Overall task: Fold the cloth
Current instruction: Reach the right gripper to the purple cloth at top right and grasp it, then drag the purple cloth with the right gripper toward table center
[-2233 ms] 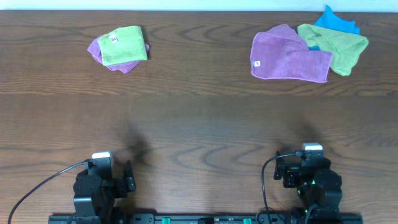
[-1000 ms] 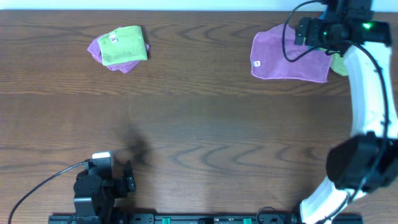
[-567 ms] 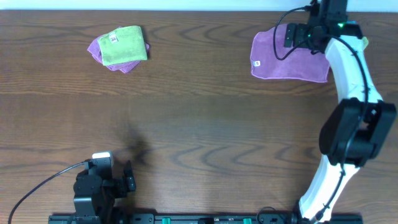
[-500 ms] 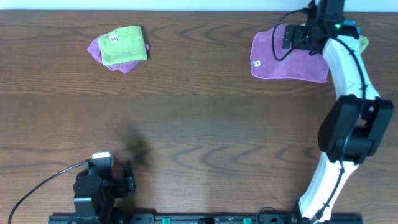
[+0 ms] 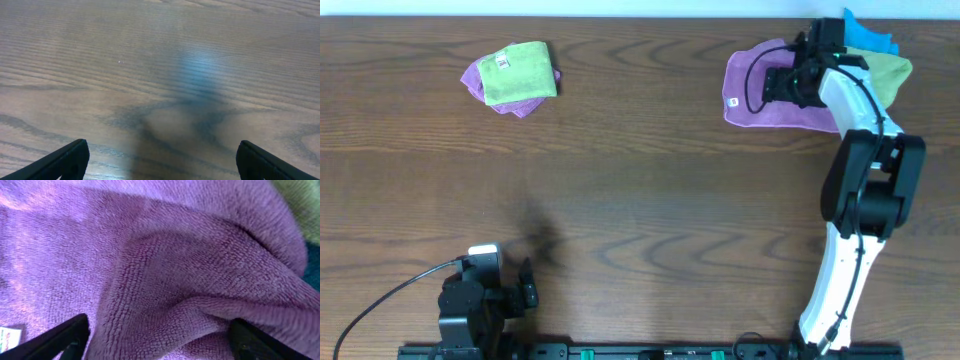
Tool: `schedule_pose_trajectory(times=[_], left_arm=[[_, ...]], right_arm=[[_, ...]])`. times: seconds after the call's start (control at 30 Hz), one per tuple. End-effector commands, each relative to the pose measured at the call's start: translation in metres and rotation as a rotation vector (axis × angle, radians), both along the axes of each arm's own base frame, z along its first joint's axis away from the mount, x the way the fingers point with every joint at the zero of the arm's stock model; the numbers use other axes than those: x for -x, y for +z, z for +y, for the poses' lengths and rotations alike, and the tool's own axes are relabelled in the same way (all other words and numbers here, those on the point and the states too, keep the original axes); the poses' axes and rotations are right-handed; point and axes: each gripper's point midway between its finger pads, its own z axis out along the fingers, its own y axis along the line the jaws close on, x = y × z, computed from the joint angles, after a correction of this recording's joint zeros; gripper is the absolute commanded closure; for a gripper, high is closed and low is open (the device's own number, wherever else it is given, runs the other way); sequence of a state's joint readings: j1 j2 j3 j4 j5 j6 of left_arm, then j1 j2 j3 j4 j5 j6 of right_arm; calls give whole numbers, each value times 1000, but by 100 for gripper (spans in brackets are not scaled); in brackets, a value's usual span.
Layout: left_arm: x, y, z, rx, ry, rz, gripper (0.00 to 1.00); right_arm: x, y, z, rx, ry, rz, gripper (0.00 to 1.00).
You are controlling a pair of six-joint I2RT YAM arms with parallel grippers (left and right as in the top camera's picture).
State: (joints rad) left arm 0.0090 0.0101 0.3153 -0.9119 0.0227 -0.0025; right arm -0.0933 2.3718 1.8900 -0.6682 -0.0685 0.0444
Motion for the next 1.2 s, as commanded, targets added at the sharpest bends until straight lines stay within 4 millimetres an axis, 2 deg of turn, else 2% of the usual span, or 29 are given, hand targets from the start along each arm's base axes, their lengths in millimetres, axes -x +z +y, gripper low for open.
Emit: schedule_pose_trajectory(times=[0.0,0.03,0.2,0.27,0.37,0.5,0.6,0.7,0.87,1.17], left_arm=[[0,0,-1,-3,-12,-4,5],[0,0,-1,-3,-12,-4,5],[0,0,-1,-3,-12,-4,5],[0,0,-1,-3,-12,-4,5],[0,0,-1,-3,-12,-4,5],[0,0,-1,-3,-12,-4,5],[0,0,-1,-3,-12,-4,5],[0,0,-1,-3,-12,-4,5],[0,0,-1,-3,-12,-4,5],[0,0,-1,-3,-12,-4,5]], right_arm=[[-5,-2,9,-12,12,-6,18],[-5,-3,10,-13,13,-4,23],[-5,-2,14,-12,21,-6,68],[-5,3,16,-9,32,-9,99],[-5,19,24,10,87,-29,99],[1,59,45,39,177,-65,99],[15,89,67,41,225,-69,99],[31,106,94,31,278,-52,99],[63,106,157,-13,412,21,99],[106,105,260,-76,628,56,99]])
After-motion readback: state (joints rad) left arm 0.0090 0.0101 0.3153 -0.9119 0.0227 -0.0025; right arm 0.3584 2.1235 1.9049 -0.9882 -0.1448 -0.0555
